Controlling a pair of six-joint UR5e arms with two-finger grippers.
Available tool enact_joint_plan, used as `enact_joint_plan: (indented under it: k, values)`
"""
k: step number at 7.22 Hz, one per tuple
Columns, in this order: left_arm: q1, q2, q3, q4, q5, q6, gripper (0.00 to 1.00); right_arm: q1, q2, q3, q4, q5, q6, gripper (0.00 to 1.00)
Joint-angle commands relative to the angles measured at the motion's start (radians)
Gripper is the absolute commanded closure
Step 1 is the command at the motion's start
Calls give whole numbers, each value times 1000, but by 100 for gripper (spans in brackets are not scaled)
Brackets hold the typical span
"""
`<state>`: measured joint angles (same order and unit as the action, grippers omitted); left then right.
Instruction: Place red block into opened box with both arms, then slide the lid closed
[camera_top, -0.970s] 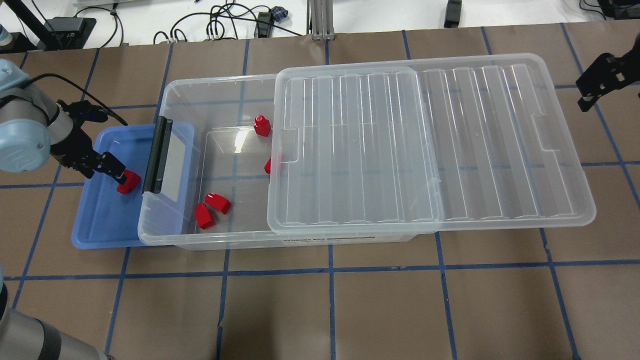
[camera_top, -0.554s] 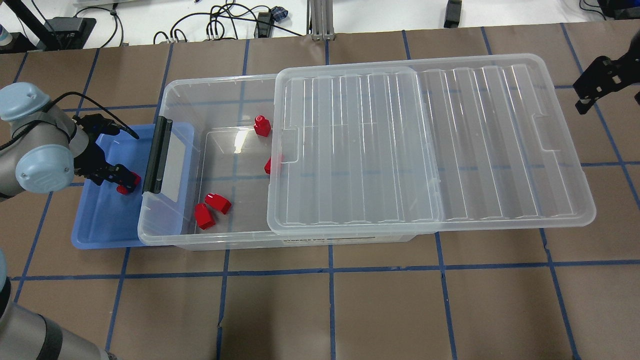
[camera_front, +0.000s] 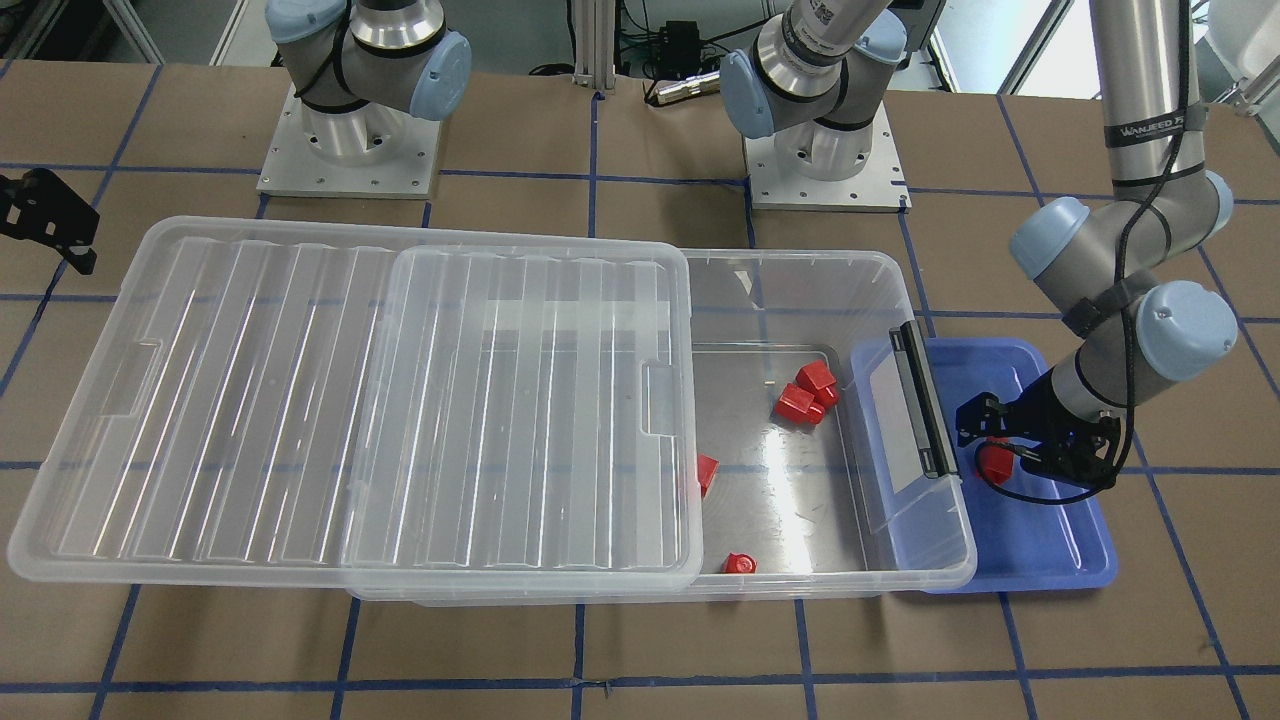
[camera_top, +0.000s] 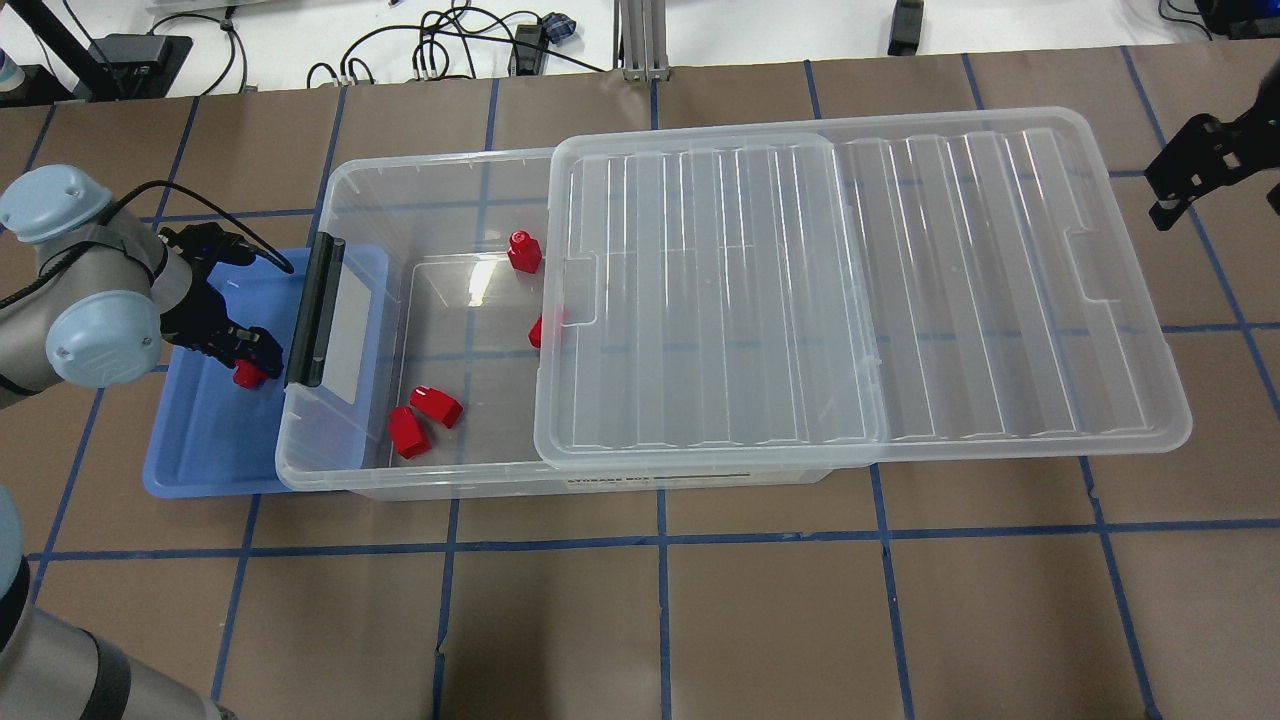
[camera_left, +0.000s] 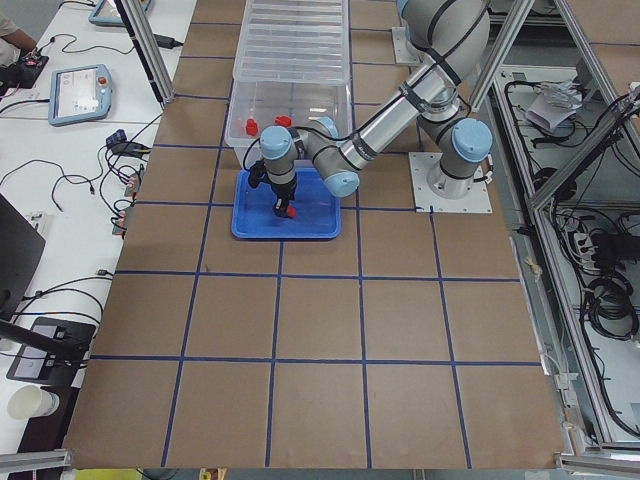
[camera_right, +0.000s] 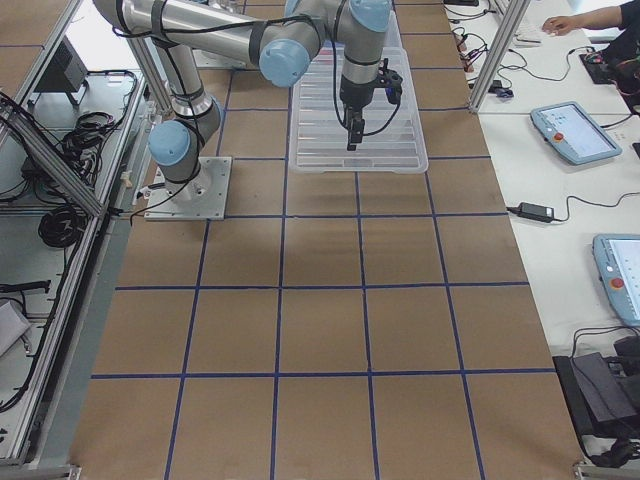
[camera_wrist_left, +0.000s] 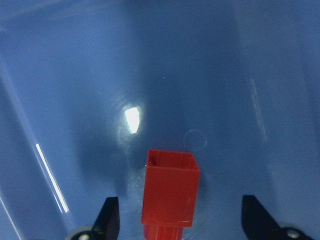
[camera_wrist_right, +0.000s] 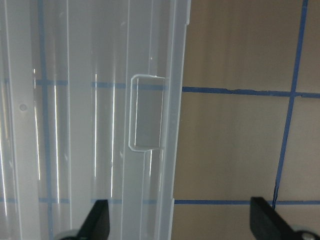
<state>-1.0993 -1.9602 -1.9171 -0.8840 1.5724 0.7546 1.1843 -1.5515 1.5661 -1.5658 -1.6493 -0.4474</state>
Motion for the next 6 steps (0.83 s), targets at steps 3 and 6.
enact_joint_plan:
  k: [3,6]
  values:
    - [-4,12,35,-15,1,2,99,0,1,14,-5,6,9,0]
    - [-37,41,284,-356,-5,-14,99,-2,-1,14,-8,6,9,0]
